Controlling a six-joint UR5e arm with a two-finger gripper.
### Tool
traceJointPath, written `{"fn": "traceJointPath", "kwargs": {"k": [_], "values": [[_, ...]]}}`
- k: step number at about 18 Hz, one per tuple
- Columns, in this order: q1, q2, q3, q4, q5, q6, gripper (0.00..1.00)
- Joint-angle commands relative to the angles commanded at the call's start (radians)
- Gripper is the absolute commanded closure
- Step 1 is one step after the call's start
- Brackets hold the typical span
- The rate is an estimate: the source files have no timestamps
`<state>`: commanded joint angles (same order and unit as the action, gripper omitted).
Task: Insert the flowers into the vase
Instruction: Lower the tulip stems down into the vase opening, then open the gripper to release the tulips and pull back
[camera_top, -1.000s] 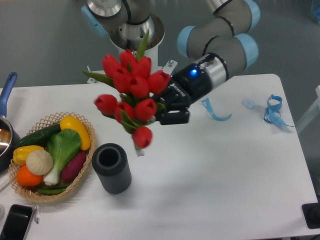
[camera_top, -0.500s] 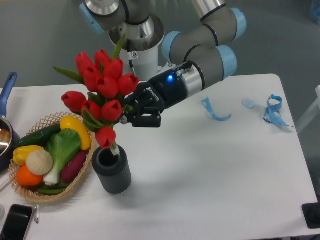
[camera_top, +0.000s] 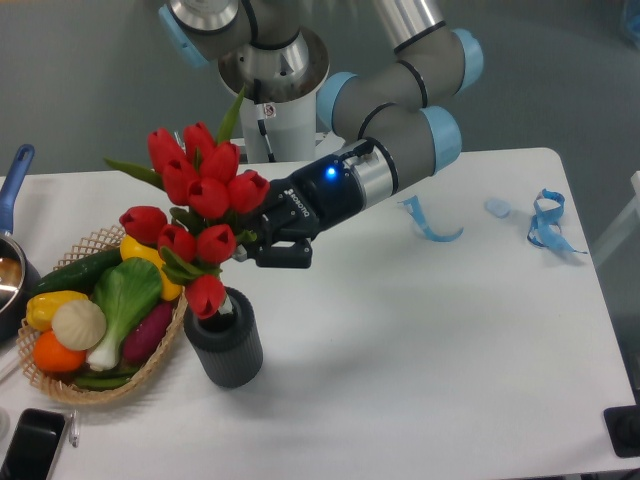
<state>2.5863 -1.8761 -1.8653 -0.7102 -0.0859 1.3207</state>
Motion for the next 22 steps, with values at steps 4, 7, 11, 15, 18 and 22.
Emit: {"fn": "traceJointPath", "kwargs": {"k": [4, 7, 11, 15, 18, 22], "values": [[0.0, -0.005, -0.005, 0.0, 0.0, 0.003, 0.77], [-0.002, -0.037, -0.02, 0.002, 0.008, 0.056, 0.77], [-0.025, -0.097, -0.061, 0.002, 0.09, 0.219, 0.77], [-0.026, -0.101, -0.091, 0.002, 0.097, 0.238, 0.77], [-0.025, -0.109, -0.097, 0.005, 0.115, 0.244, 0.77], [-0.023, -0.109, -0.132, 0.005, 0.118, 0.314, 0.77]]}}
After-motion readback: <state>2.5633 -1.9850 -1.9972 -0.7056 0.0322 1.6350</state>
